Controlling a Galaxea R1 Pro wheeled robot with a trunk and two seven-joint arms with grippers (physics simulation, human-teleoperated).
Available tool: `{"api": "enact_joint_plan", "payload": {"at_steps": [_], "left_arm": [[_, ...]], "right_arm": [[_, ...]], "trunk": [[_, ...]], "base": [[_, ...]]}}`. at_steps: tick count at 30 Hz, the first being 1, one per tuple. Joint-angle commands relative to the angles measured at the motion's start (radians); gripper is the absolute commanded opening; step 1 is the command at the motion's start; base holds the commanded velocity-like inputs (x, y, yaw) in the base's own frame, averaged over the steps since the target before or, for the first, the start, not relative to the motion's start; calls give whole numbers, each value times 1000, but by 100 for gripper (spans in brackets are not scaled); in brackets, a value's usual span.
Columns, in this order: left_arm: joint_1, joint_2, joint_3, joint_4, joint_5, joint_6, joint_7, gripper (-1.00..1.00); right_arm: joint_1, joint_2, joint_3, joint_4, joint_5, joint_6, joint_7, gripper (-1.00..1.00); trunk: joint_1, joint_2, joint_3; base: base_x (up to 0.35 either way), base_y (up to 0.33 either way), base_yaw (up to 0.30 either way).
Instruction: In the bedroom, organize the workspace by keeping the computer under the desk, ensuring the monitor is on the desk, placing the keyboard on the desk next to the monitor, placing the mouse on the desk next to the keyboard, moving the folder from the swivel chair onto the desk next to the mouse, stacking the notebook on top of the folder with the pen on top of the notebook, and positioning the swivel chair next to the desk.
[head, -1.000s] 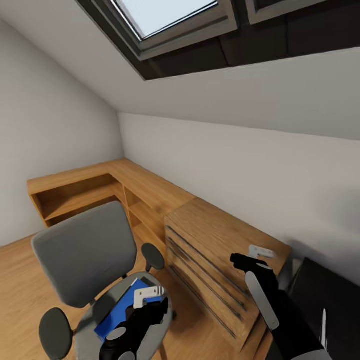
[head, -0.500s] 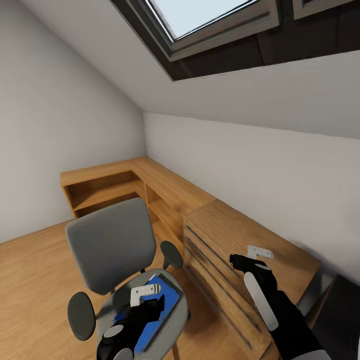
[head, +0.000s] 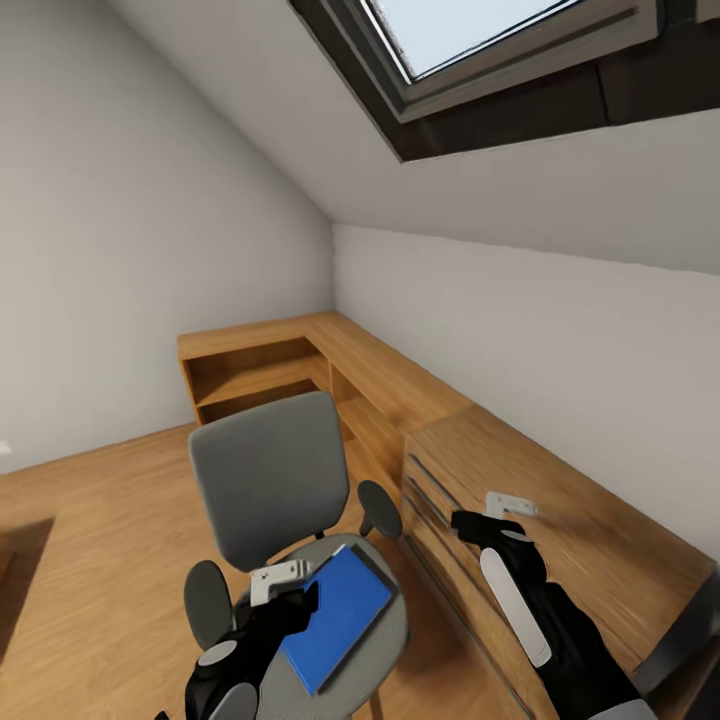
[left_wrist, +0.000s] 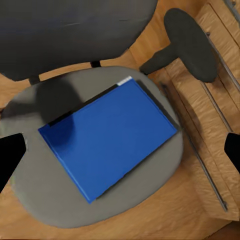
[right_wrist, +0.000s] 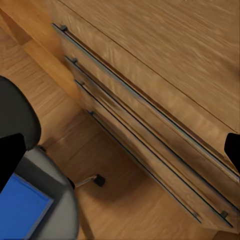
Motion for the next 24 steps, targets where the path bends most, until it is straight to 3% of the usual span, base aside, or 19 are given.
{"api": "enact_joint_plan", "payload": {"at_steps": [1, 20, 24], "left_arm": [[-2, 1, -2, -1, 6, 2, 8, 100], [-2, 1, 21, -1, 5, 2, 9, 100], [-2, 1, 22, -1, 5, 2, 9, 100]], "right_arm": [[-1, -1, 3, -2, -9, 2, -10, 100], [-1, 0, 3, 0, -9, 2, -10, 100], [-1, 0, 3, 0, -9, 3, -9, 100]], "trunk": [[0, -1, -2], [0, -1, -2], [0, -1, -2]], "base": [[0, 0, 279], [0, 0, 279], [0, 0, 129]]}}
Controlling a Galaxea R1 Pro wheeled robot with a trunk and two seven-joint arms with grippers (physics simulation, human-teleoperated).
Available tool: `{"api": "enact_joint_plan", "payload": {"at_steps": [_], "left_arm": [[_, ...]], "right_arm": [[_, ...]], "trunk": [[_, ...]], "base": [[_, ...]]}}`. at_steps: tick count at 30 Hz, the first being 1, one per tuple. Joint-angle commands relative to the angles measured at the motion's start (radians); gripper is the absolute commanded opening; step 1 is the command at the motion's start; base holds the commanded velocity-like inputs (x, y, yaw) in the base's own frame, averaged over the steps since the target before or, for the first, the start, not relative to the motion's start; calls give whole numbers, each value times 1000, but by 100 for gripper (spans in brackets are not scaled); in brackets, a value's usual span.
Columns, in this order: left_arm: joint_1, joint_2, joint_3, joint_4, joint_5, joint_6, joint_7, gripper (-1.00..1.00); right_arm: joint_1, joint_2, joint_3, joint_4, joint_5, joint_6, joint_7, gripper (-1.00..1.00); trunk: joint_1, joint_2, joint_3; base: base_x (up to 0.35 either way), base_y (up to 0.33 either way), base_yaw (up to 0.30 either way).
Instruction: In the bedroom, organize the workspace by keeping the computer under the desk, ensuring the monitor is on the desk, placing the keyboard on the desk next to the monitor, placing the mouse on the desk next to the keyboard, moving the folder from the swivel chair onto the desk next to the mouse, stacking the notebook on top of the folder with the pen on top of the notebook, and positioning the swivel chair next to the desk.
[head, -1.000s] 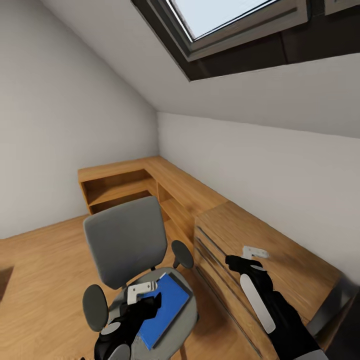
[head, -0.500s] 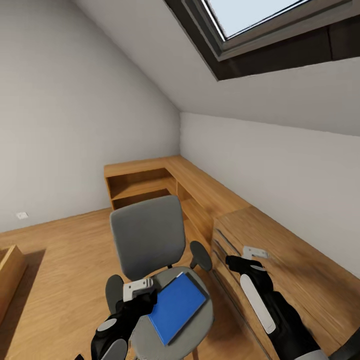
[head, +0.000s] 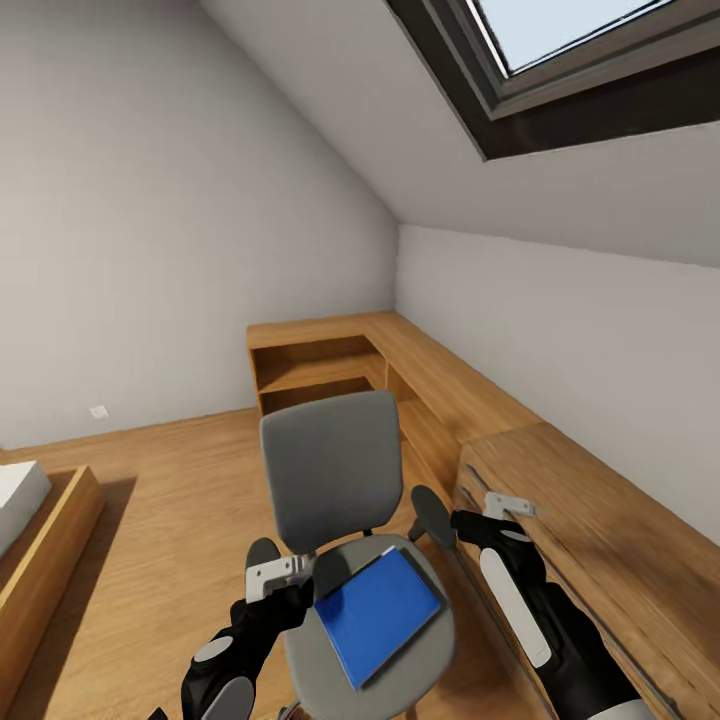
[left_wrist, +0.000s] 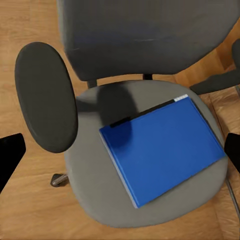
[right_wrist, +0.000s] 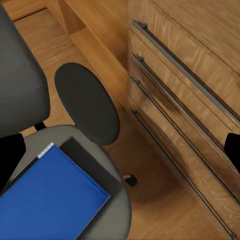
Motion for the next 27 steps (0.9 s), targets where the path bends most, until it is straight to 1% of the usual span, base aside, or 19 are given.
{"api": "enact_joint_plan", "payload": {"at_steps": [1, 6, 15, 21, 22, 23, 27], "left_arm": [[-1, 1, -2, -1, 6, 2, 8, 100], [-1, 1, -2, -1, 6, 2, 8, 100], [-1, 1, -3, -1, 6, 2, 8, 100], [-1, 1, -2, -1, 6, 2, 8, 100], [-1, 1, 3, -1, 6, 2, 8, 100], [-1, 1, 20, -1, 6, 2, 8, 100], [-1, 1, 25, -1, 6, 2, 7, 100]], "right_arm": [[-1, -1, 3, -1, -9, 2, -10, 100], [-1, -2, 3, -1, -9, 0, -10, 100], [-1, -1, 3, 0, -8, -1, -10, 100], [-1, -2, 3, 0, -9, -4, -10, 100], [-1, -2, 3, 0, -9, -4, -11, 100], [-1, -1, 3, 0, -8, -4, -12, 100], [-1, -1, 3, 0, -8, -4, -11, 100]], "trunk": [[0, -1, -2], [0, -1, -1], [0, -1, 4], [0, -1, 5], [0, -1, 5], [0, -1, 5], [0, -1, 5]], "base": [[0, 0, 30], [0, 0, 26], [0, 0, 201], [0, 0, 39], [0, 0, 73], [0, 0, 240], [0, 0, 259]]}}
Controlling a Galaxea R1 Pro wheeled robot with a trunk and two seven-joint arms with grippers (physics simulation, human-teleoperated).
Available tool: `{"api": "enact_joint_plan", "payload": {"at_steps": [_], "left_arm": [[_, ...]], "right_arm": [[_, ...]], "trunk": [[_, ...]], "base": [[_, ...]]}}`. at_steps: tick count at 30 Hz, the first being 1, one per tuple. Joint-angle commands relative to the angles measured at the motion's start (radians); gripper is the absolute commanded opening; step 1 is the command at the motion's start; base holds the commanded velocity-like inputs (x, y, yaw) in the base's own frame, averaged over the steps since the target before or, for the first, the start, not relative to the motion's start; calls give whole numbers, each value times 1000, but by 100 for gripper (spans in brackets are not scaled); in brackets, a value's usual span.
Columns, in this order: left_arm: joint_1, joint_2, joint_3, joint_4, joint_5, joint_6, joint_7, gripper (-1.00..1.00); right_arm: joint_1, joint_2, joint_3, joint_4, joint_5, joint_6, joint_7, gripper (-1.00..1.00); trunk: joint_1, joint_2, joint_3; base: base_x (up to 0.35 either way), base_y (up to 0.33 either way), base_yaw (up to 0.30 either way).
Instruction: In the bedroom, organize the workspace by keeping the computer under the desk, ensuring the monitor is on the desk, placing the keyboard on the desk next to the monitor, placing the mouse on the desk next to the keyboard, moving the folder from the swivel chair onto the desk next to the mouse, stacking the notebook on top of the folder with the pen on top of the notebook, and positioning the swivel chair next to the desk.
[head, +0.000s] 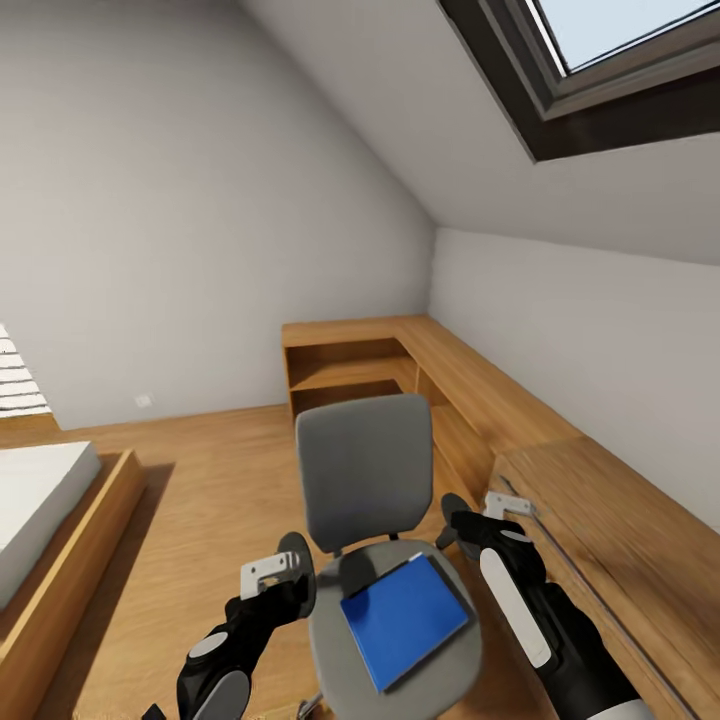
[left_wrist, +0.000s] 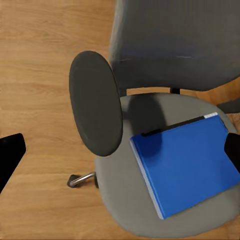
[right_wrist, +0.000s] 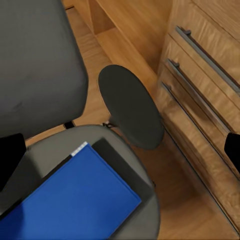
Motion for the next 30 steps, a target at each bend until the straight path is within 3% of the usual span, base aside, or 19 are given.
{"api": "enact_joint_plan", "payload": {"at_steps": [1, 2, 8, 12, 20, 30], "left_arm": [[-2, 1, 0, -1, 6, 2, 8, 100], [-2, 1, 0, -1, 6, 2, 8, 100], [-2, 0, 197, -1, 7, 7, 2, 100], [-2, 0, 266, -1, 6, 7, 0, 100], [-2, -1, 303, 0, 6, 5, 1, 100], [-2, -2, 307, 2, 6, 4, 2, 100]], "right_arm": [[-1, -1, 3, -2, -9, 2, -10, 100], [-1, -1, 3, -2, -9, 2, -10, 100], [-1, -1, 3, -2, -9, 2, -9, 100], [-1, -1, 3, 11, -9, 1, -8, 100], [-1, -1, 3, 20, -10, 0, -6, 100], [-1, -2, 3, 79, -11, -4, 1, 100]], "trunk": [[0, -1, -2], [0, -1, -2], [0, -1, -2], [0, -1, -2], [31, -57, -27], [69, -127, -58]], "base": [[0, 0, 268], [0, 0, 268], [0, 0, 273], [0, 0, 273], [0, 0, 119], [0, 0, 4]]}}
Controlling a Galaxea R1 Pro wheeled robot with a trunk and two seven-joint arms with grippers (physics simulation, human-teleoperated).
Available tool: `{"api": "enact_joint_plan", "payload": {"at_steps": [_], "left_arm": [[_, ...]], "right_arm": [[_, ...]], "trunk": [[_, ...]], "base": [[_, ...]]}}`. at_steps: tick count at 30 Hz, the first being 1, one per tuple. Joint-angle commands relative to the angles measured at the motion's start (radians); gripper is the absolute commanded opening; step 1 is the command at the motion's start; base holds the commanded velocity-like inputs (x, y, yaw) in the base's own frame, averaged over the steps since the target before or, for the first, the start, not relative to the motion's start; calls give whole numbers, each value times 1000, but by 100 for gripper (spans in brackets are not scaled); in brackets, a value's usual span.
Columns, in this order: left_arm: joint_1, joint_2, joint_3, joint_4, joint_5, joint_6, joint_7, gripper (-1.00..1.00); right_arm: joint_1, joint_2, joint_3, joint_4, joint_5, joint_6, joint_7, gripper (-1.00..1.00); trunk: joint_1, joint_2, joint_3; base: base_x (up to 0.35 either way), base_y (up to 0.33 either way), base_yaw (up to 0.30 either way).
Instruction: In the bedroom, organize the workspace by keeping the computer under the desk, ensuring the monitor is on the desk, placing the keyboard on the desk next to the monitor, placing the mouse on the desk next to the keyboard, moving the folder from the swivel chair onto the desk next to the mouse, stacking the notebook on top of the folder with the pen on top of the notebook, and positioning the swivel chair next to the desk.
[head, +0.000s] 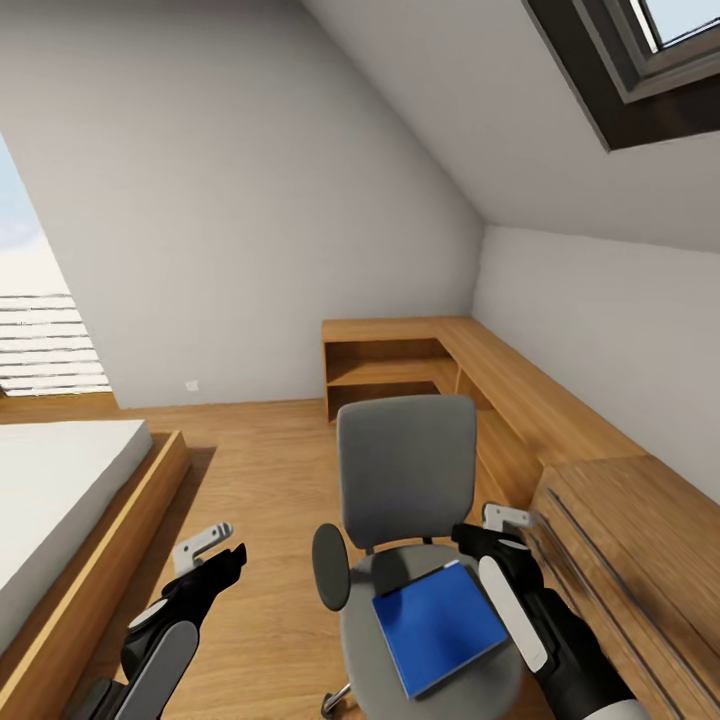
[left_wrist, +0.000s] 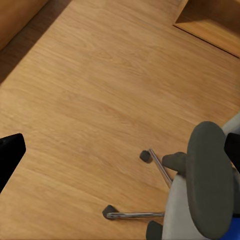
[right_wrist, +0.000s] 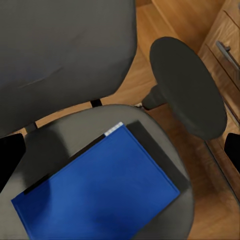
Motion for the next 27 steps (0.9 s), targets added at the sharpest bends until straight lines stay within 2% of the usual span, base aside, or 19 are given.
{"api": "enact_joint_plan", "payload": {"at_steps": [1, 27], "left_arm": [[-1, 1, -2, -1, 6, 2, 8, 100], [-1, 0, -3, 3, 6, -2, 21, 100]], "right_arm": [[-1, -1, 4, -1, -9, 2, -10, 100], [-2, -1, 4, 4, -8, 2, -10, 100]], "trunk": [[4, -8, -5], [104, -190, -86]], "base": [[0, 0, 0], [0, 2, 0]]}}
